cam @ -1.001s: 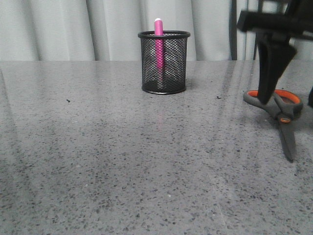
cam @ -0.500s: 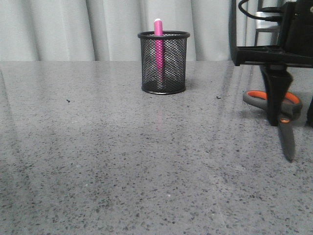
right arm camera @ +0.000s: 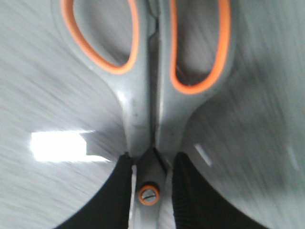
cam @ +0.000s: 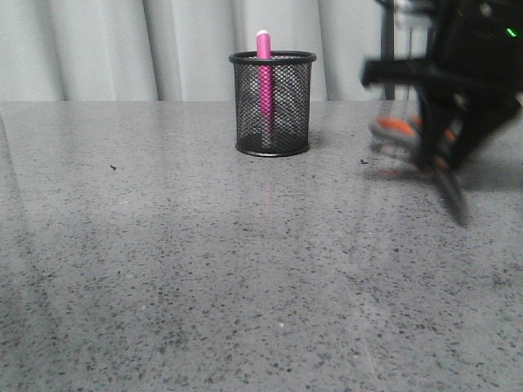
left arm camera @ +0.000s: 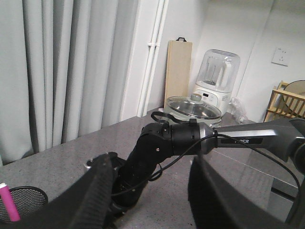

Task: Put pen and scissors into bin
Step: 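Lift the scissors with the right gripper and carry them above the cup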

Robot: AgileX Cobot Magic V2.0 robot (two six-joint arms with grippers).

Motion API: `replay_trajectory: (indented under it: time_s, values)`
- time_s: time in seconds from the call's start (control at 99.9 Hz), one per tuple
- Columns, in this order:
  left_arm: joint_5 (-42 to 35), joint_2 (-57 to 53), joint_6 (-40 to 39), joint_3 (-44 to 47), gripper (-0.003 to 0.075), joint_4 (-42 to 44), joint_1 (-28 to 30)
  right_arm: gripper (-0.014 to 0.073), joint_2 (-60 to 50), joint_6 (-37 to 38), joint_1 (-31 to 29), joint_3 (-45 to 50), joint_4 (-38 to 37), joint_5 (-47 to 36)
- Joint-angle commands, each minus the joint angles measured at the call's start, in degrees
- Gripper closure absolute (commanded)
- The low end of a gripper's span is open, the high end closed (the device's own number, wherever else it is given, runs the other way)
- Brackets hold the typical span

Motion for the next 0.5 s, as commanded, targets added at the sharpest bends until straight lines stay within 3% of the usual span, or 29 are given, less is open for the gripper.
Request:
replay_trajectory:
  time_s: [0.0,0.13,0.23,0.32,0.45,0.49]
  values:
    - [-2.98,-1.12,-0.24,-1.26,0.0389,-2.42,-0.31,0.0662,-5.88,-3.68,1.68,-6.98,-0.45,-8.85]
    - [-3.21,-2.15,-0.24,-1.26,0.0389,-2.42,-0.31,0.0662,-8.06,-8.13,5.00,-15.17,-0.45,-18.06]
    - [-3.30,-2.44,-0.24,-1.26,0.0423,-2.42,-0.31,0.0662,-7.73,-13.59,6.87,-18.06,-0.45,-29.67]
    - [-3.17,-2.44,-0.24,-1.26,0.0527,-2.42,-0.31,0.0662,-6.19,-17.76,7.60,-18.06,-0.45,-39.02]
    - [-2.72,-2.86,-0.24,-1.26,0.0733,-1.81,-0.31,0.0662,-1.88,-18.75,7.70,-17.93,-0.71,-44.20]
    - [-2.60,-3.03,-0.24,-1.26,0.0738,-1.69,-0.31,0.0662,-0.78,-18.75,7.70,-17.21,-0.71,-45.78]
